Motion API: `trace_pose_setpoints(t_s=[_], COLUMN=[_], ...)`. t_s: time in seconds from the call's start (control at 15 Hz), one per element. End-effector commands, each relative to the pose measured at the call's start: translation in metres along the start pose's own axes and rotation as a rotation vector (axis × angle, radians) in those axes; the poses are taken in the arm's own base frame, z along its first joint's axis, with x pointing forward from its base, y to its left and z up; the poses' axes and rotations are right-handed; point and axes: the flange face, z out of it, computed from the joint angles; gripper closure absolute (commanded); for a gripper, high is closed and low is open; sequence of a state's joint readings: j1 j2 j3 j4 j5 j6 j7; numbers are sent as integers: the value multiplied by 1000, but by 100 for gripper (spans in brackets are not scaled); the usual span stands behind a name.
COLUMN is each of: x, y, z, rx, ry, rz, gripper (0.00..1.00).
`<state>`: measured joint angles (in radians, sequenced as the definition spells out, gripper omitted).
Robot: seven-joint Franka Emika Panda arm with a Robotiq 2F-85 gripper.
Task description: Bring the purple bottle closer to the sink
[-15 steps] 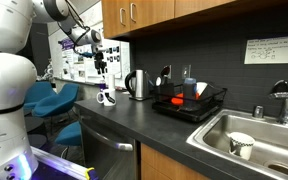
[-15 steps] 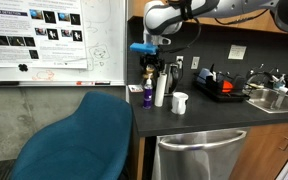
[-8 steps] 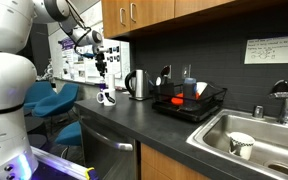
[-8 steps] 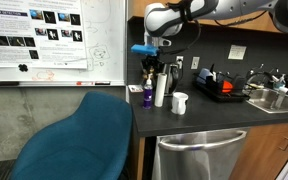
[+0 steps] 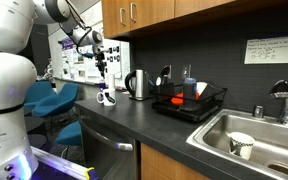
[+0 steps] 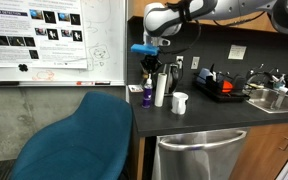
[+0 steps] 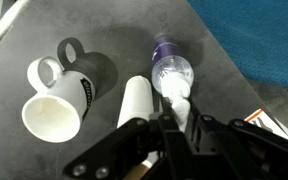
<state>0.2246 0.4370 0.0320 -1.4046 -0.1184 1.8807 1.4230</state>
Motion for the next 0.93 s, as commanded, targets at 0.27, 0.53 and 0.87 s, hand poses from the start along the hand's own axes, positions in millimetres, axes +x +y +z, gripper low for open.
trace_pose_setpoints(t_s=[0.27,0.53,0.87], x=[-16,-33,-45], y=[-1,14,34], z=[-41,-60,-87], rx=[45,25,26], ry=[-39,-88,-74], rz=[-265,-455,-593], gripper=[96,96,96])
